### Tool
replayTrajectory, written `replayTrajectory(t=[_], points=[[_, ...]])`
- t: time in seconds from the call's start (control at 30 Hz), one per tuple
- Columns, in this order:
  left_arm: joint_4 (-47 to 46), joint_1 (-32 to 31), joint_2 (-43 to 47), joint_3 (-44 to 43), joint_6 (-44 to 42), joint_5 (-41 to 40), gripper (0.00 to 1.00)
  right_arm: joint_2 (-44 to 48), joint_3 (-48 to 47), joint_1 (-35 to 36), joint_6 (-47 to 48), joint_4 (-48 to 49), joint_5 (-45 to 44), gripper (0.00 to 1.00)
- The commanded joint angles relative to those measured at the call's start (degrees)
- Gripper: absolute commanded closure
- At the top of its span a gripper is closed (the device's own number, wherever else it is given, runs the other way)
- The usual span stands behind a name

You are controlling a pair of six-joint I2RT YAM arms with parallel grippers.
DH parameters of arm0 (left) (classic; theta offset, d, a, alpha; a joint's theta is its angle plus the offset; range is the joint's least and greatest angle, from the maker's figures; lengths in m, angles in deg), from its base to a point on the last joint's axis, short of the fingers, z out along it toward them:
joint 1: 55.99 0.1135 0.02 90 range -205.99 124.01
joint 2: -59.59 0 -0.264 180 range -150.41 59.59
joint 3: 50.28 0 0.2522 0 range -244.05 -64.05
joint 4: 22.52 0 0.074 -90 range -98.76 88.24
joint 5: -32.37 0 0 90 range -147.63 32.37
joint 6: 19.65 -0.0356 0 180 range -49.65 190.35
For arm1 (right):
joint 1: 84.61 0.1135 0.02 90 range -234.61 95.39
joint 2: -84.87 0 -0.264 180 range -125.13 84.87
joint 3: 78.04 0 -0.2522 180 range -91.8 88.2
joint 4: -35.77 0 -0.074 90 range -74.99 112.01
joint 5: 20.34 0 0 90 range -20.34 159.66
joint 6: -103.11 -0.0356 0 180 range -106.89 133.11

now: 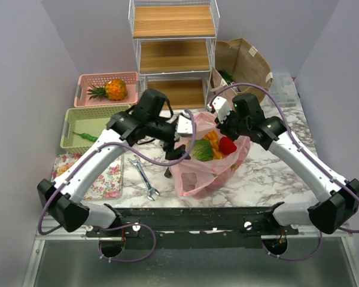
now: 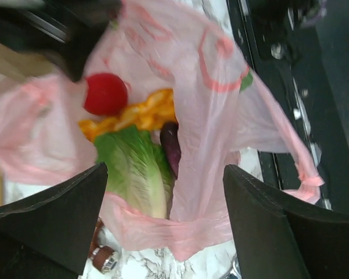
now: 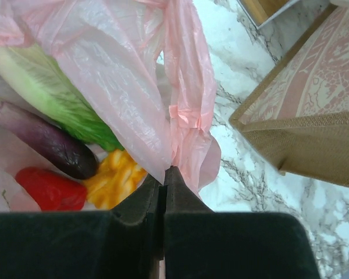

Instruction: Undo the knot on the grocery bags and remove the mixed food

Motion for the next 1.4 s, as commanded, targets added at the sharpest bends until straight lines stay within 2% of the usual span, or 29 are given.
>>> replayTrajectory(t=[0.0, 0.17, 0.2, 0.23, 0.3, 0.33, 0.43, 0.5, 0.6, 0.77, 0.93, 1.0, 1.17, 1.2, 1.23, 1.3, 1.37], points=[[2.0, -5.4, -3.5, 4.8, -12.3, -6.9, 0.17, 0.7, -3.7, -1.8, -7.2, -2.0, 2.9, 0.99], [-1.7, -7.9, -7.9, 8.8, -10.0, -9.9, 0.2, 0.4, -5.7, -4.9, -9.8, -2.7, 5.1, 0.99], [-2.7, -8.4, -8.3, 10.0, -10.0, -11.3, 0.29, 0.4, -6.1, -5.4, -9.9, -3.0, 5.4, 0.99], [-2.9, -8.9, -8.6, 10.3, -10.1, -13.1, 0.43, 0.4, -6.4, -6.1, -10.3, -3.2, 5.7, 0.99], [-3.7, -9.1, -8.4, 8.9, -9.3, -16.3, 0.87, 0.3, -7.5, -8.8, -11.4, -3.6, 6.5, 0.99], [-5.5, -9.0, -7.4, 7.6, -8.1, -18.1, 1.0, 0.2, -8.5, -10.8, -12.3, -3.8, 7.2, 0.99], [-8.7, -9.1, -3.5, 0.9, -6.5, -20.3, 1.0, -1.2, -13.3, -19.9, -14.9, -6.0, 10.8, 0.99], [-7.5, -9.2, -1.7, -4.2, -7.5, -19.7, 1.0, -1.7, -16.1, -24.9, -15.1, -8.6, 13.3, 0.99], [-1.8, -9.9, 1.2, -5.8, -15.8, -18.7, 1.0, 0.3, -15.6, -26.6, -12.7, -12.3, 14.4, 0.99], [0.2, -11.8, 7.5, 12.0, -27.1, -20.6, 1.0, 5.9, -3.5, -26.5, -5.8, -14.8, 18.8, 0.99], [-11.3, -17.7, 11.8, 35.1, -30.6, -28.3, 1.0, 10.1, 10.0, -26.3, 2.1, -15.7, 22.2, 0.99], [-12.9, -19.7, 12.0, 40.3, -30.7, -29.7, 1.0, 11.7, 12.9, -25.7, 6.1, -16.8, 22.7, 0.99], [-15.5, -23.8, 14.6, 46.8, -30.0, -31.1, 1.0, 16.2, 16.0, -25.5, 15.0, -22.4, 23.4, 0.98], [-16.0, -24.8, 15.3, 47.1, -29.1, -31.0, 0.98, 16.6, 16.0, -25.4, 16.7, -24.1, 23.7, 0.89], [-16.6, -25.8, 15.8, 47.3, -28.2, -31.1, 0.91, 16.8, 15.6, -25.4, 17.7, -25.5, 24.4, 0.75], [-17.4, -27.7, 16.5, 46.8, -26.1, -31.7, 0.72, 16.6, 13.7, -25.4, 18.0, -26.5, 25.7, 0.37], [-17.0, -28.1, 16.6, 44.6, -23.2, -32.0, 0.49, 15.8, 10.5, -25.4, 17.4, -26.9, 27.5, 0.21]])
